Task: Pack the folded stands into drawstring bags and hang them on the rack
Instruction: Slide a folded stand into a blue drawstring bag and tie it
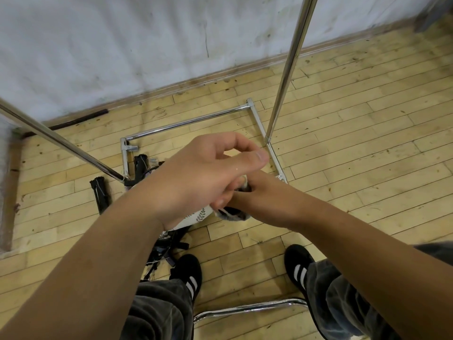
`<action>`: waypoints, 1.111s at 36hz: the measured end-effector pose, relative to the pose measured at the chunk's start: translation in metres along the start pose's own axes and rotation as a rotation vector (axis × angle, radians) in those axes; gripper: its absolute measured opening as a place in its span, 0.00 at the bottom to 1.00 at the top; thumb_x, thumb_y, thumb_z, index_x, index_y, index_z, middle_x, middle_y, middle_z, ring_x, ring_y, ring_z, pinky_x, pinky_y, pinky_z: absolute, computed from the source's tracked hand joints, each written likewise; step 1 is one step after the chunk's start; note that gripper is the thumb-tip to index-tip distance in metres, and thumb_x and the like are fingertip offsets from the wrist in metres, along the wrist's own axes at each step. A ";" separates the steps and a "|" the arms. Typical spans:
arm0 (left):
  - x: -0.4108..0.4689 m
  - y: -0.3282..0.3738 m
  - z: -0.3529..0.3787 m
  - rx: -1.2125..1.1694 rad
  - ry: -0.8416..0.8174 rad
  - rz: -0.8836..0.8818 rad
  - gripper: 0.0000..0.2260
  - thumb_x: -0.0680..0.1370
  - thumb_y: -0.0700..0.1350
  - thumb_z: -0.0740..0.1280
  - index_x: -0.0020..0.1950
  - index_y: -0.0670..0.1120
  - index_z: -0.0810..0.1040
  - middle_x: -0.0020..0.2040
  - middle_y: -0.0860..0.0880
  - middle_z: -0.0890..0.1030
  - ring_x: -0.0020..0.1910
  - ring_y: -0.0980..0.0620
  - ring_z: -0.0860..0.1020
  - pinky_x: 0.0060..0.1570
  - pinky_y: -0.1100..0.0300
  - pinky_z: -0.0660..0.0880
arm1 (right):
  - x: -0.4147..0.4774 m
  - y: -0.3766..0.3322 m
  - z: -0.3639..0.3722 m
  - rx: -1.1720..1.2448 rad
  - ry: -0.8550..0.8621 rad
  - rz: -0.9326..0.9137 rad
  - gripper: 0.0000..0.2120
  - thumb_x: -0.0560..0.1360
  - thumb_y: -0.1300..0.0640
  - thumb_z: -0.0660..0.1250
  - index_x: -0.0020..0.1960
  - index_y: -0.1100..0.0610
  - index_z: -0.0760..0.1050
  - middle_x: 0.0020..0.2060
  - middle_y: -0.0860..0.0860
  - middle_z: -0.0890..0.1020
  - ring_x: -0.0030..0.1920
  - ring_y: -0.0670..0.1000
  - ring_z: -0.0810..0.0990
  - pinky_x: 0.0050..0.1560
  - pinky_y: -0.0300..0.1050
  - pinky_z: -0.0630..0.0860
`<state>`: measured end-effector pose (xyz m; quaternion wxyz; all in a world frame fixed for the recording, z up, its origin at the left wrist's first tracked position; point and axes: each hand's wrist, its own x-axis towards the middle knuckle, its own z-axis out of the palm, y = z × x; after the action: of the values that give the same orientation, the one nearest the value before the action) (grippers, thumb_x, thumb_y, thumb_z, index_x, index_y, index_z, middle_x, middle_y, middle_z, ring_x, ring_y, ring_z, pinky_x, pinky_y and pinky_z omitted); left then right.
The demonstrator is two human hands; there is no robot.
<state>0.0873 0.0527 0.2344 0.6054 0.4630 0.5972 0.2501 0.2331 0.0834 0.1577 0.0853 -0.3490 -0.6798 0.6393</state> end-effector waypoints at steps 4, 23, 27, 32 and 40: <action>-0.004 0.004 0.006 -0.032 0.075 0.121 0.07 0.75 0.56 0.72 0.44 0.54 0.82 0.24 0.54 0.66 0.23 0.53 0.63 0.36 0.51 0.66 | 0.001 0.001 -0.002 0.035 -0.002 0.006 0.10 0.81 0.48 0.66 0.47 0.53 0.79 0.40 0.53 0.84 0.38 0.52 0.80 0.43 0.52 0.77; -0.013 -0.010 -0.031 0.080 0.011 -0.067 0.10 0.79 0.59 0.65 0.55 0.60 0.82 0.40 0.42 0.82 0.27 0.53 0.67 0.32 0.63 0.70 | 0.010 0.014 -0.002 -0.007 0.134 -0.020 0.11 0.81 0.44 0.68 0.61 0.48 0.79 0.48 0.49 0.86 0.45 0.47 0.86 0.47 0.45 0.83; -0.009 -0.010 -0.026 0.144 0.012 -0.011 0.08 0.84 0.54 0.63 0.55 0.60 0.83 0.28 0.52 0.72 0.25 0.55 0.67 0.37 0.58 0.70 | 0.010 0.014 0.001 -0.086 0.113 -0.023 0.12 0.81 0.42 0.66 0.58 0.47 0.79 0.48 0.48 0.84 0.47 0.48 0.84 0.51 0.51 0.83; -0.005 -0.010 -0.019 0.190 0.075 0.079 0.11 0.85 0.48 0.62 0.53 0.61 0.83 0.27 0.53 0.67 0.27 0.53 0.65 0.34 0.54 0.67 | 0.010 0.012 0.003 -0.124 0.038 -0.023 0.07 0.81 0.44 0.67 0.52 0.46 0.78 0.43 0.48 0.83 0.41 0.45 0.81 0.43 0.41 0.79; -0.016 0.000 -0.008 0.235 0.140 0.243 0.13 0.84 0.44 0.64 0.52 0.63 0.81 0.25 0.52 0.67 0.22 0.57 0.65 0.26 0.70 0.66 | 0.014 0.013 0.007 -0.065 -0.002 0.005 0.11 0.81 0.44 0.65 0.41 0.38 0.77 0.37 0.43 0.84 0.37 0.41 0.80 0.42 0.42 0.78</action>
<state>0.0770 0.0413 0.2438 0.4693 0.5808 0.6027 0.2814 0.2239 0.0850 0.1398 0.0719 -0.3525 -0.6994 0.6175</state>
